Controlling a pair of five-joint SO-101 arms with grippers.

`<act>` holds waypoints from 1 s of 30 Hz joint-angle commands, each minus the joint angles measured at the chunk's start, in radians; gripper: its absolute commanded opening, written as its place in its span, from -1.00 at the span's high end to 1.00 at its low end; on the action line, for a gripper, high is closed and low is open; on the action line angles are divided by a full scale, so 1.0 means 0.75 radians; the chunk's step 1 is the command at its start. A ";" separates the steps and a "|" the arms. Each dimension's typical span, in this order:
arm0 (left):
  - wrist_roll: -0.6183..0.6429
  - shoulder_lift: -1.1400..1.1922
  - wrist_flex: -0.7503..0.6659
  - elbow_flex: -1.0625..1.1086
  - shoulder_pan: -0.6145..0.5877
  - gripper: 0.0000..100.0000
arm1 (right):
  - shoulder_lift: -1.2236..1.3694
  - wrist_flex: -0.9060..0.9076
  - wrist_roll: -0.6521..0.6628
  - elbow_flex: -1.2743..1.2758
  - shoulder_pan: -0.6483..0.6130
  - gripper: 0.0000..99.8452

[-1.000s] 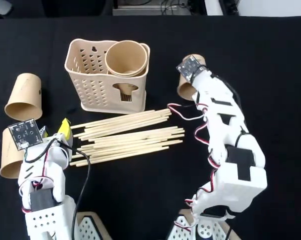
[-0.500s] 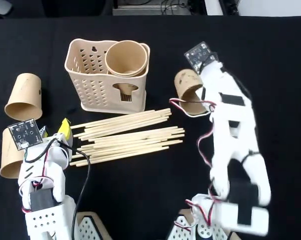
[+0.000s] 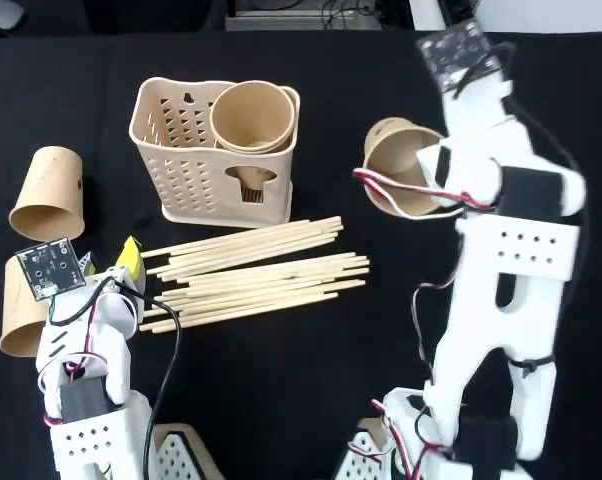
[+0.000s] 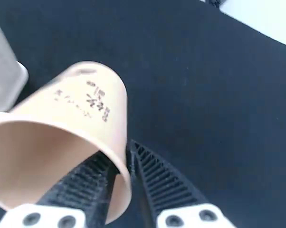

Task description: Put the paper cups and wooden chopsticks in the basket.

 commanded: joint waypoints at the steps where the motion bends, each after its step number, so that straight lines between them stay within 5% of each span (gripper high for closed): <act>1: -0.018 -0.010 -0.025 0.011 -0.001 0.57 | 0.085 0.200 -0.059 -0.355 0.006 0.98; 9: -0.057 -0.010 -0.018 0.011 -0.001 0.57 | 0.343 0.440 -0.170 -1.018 -0.119 0.98; 21: -0.059 -0.010 -0.018 0.013 -0.001 0.57 | 0.157 0.438 -0.272 -0.981 -0.606 0.98; 30: -0.059 -0.010 -0.018 0.013 -0.001 0.57 | 0.277 0.426 -0.329 -0.934 -0.718 0.98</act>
